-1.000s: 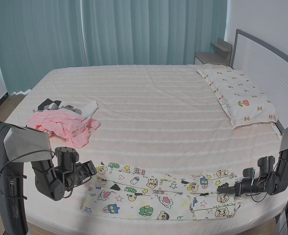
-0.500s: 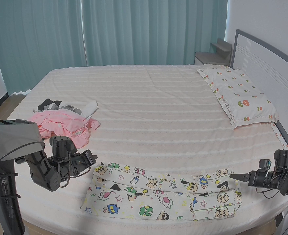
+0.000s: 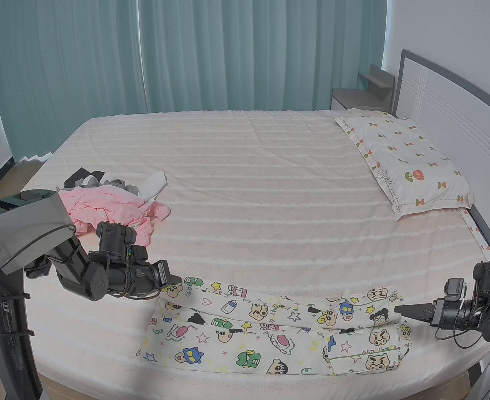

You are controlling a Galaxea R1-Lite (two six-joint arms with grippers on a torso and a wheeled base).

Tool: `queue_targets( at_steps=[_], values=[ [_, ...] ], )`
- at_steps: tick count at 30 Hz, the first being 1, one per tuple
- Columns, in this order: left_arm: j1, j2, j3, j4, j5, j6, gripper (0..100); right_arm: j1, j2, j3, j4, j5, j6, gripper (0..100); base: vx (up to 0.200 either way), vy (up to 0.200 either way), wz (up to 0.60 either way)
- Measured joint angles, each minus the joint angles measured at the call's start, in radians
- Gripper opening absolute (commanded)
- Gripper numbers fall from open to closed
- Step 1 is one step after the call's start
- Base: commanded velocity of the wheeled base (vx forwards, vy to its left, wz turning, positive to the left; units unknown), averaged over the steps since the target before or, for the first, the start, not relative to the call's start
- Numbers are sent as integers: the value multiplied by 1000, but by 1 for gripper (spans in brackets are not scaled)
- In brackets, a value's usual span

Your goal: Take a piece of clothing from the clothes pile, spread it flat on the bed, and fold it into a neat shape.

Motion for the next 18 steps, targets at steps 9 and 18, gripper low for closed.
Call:
queue_targets(
  at_steps=[9, 18],
  values=[
    [47, -7, 5, 3, -6, 51, 100, -18, 39, 3, 5, 7, -56, 100, 0, 0, 0],
    [46, 17, 1, 1, -36, 149, 100, -19, 63, 3, 7, 7, -76, 100, 0, 0, 0]
  ],
)
